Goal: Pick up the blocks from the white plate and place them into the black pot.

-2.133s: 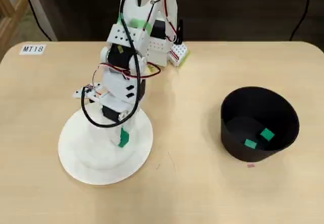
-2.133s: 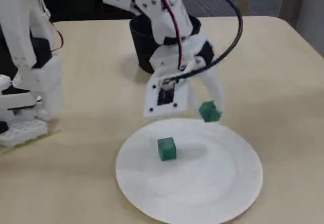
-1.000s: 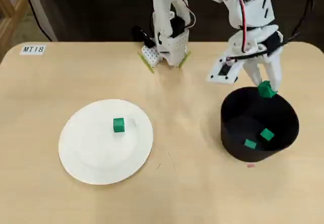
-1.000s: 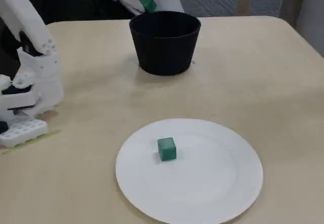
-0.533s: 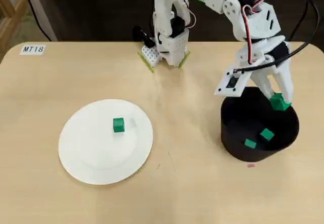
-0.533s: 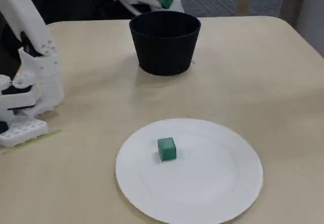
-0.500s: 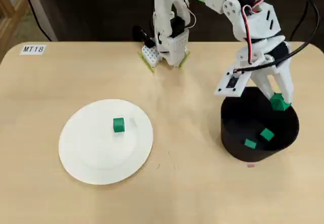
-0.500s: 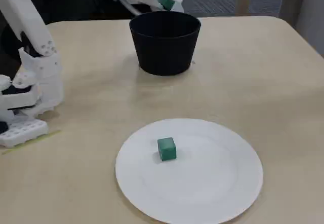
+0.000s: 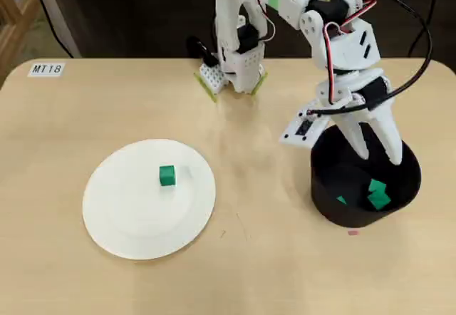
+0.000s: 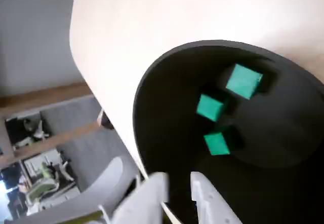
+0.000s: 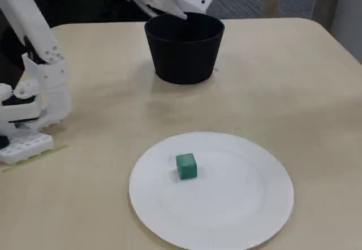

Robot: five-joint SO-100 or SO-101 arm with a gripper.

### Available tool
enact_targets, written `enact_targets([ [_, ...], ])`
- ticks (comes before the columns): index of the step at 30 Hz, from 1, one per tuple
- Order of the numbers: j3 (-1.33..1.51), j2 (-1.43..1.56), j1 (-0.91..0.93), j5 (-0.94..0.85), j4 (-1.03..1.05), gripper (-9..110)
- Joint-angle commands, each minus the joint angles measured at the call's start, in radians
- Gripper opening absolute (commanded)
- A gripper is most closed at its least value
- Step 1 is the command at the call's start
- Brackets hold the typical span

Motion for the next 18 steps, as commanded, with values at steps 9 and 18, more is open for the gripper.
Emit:
enact_targets([
  [9, -0.017, 0.212, 0.540, -0.086, 0.333, -2],
  [18, 0.000, 0.219, 0.914, -0.336, 0.465, -2],
])
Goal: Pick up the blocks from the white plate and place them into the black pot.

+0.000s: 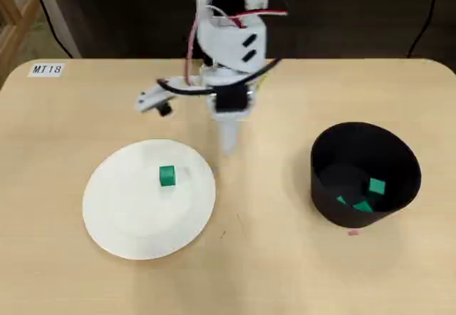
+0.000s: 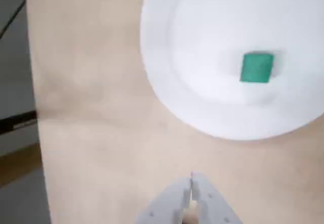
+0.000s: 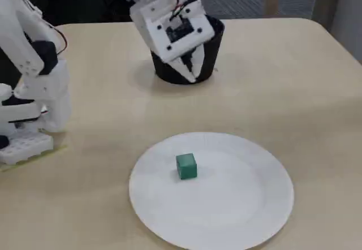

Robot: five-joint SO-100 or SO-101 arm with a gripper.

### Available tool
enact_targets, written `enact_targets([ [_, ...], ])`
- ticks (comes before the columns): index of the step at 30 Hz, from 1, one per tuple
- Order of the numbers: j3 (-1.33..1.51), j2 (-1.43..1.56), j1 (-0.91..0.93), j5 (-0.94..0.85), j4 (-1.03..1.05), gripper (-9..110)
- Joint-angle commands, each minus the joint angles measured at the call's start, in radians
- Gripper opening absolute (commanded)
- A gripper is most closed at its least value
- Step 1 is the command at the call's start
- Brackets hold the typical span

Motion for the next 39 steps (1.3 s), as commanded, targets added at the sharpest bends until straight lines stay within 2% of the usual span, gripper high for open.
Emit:
enact_targets([
  [1, 0.012, 0.028, 0.089, -0.087, 0.034, -2],
  [11, 0.060, -0.095, 0.164, -0.218, 0.075, -2],
  [22, 0.044, -0.207, 0.238, -0.247, 0.078, -2],
  [39, -0.153, -0.449, 0.229, -0.322, 0.092, -2],
])
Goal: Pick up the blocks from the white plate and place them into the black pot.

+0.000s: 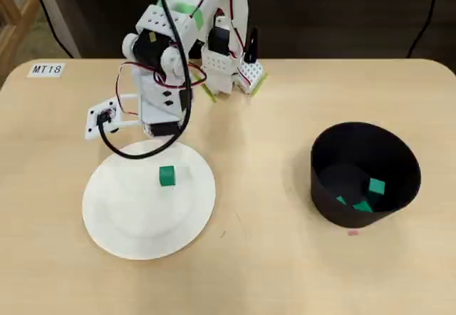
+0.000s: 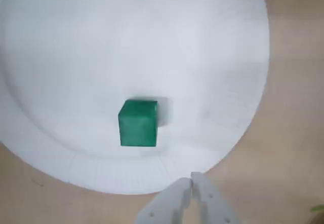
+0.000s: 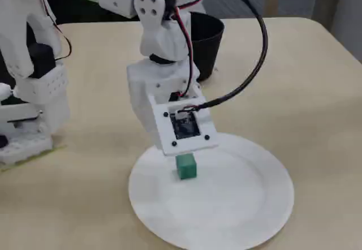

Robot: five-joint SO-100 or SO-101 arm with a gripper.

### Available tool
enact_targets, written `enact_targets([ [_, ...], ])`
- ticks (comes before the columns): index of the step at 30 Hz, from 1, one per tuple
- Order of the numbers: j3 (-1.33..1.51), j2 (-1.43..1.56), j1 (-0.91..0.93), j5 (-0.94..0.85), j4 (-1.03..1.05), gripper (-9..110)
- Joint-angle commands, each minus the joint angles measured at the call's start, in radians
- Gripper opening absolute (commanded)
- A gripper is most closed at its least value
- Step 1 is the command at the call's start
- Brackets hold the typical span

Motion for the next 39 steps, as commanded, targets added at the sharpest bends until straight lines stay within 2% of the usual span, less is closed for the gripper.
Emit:
enact_targets([
  [1, -0.100, -0.037, -0.003, -0.006, 0.006, -2],
  [4, -0.135, -0.077, -0.003, 0.028, -0.015, -2],
  [7, -0.152, -0.084, -0.005, 0.034, -0.028, 15],
  [11, -0.153, -0.094, 0.006, 0.054, -0.026, 26],
  [20, -0.153, -0.150, 0.014, 0.100, -0.006, 29],
  [39, -0.153, -0.199, -0.009, 0.186, -0.066, 27],
])
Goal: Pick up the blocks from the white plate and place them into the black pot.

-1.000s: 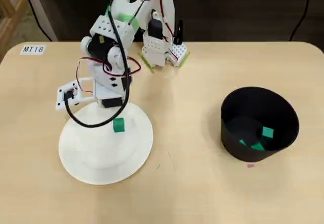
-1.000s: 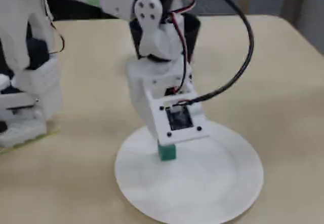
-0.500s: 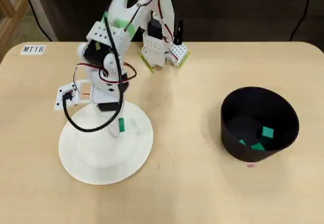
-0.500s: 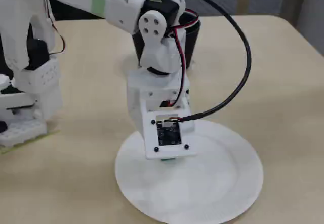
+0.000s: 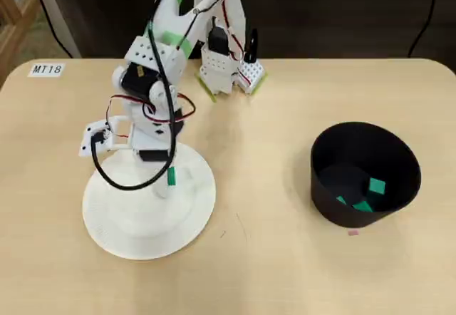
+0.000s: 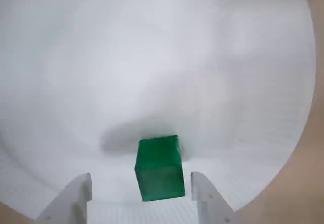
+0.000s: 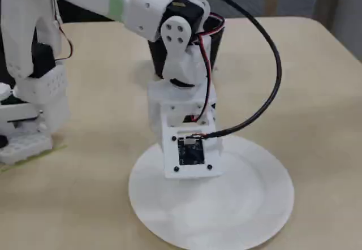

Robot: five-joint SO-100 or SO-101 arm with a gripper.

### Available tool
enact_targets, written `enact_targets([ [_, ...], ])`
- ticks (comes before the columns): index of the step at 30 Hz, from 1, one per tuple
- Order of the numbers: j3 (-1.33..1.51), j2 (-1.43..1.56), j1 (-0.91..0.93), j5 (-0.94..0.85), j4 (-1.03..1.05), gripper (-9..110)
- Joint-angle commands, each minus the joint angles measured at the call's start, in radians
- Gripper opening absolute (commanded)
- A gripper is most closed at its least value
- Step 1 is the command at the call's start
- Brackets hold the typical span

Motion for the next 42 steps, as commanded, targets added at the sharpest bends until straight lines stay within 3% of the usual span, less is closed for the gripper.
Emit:
enact_targets([
  [1, -0.044, 0.000, -0.005, 0.011, -0.009, 27],
  [7, -0.044, -0.018, -0.005, 0.026, -0.025, 25],
  [15, -0.058, -0.034, -0.015, 0.091, -0.055, -2],
  [27, -0.230, 0.109, -0.058, 0.175, -0.040, -2],
  [33, -0.609, 0.144, -0.235, 0.281, 0.064, -2],
  [42, -0.604, 0.328, -0.666, 0.445, 0.115, -2],
])
